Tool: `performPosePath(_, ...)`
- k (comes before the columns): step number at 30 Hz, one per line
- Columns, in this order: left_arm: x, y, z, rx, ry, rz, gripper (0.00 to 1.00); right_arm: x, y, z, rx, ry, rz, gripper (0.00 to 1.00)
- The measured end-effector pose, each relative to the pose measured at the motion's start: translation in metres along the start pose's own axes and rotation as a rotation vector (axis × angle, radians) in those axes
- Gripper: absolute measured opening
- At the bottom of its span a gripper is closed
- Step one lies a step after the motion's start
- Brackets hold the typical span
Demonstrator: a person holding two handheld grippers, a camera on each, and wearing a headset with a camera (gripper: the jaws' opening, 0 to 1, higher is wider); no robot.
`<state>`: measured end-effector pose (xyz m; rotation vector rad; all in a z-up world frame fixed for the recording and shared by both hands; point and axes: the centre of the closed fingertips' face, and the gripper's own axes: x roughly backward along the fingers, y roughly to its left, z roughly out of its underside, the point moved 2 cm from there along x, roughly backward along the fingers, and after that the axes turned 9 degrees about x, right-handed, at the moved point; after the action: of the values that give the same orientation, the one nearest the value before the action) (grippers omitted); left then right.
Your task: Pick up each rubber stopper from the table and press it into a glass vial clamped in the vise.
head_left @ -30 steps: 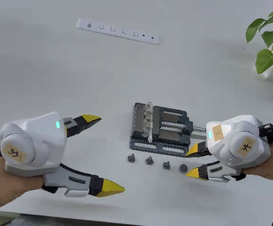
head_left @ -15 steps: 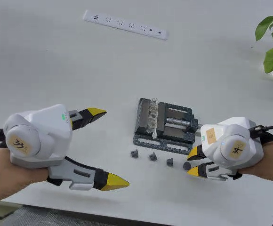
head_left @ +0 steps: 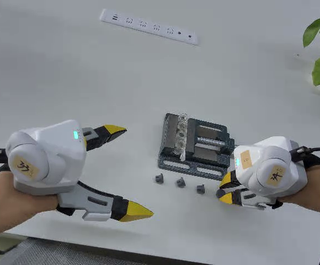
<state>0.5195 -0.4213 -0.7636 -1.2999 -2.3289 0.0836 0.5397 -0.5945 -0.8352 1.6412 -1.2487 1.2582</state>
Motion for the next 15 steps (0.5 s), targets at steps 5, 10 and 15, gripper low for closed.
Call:
performPosePath(5, -0.0005, 0.0002, 0.0003, 0.001, 0.000, 0.002, 0.98, -0.0008, 0.0002, 0.0003, 0.007, 0.004, -0.001, 0.08)
performPosePath(10, -0.0009, -0.0007, 0.0004, 0.001, 0.000, 0.003, 0.98, 0.0001, -0.0002, 0.0005, 0.008, 0.007, -0.001, 0.08)
performPosePath(15, -0.0006, -0.0012, 0.0000, 0.001, 0.000, 0.003, 0.98, 0.0013, 0.0001, -0.0009, 0.009, 0.007, -0.001, 0.08)
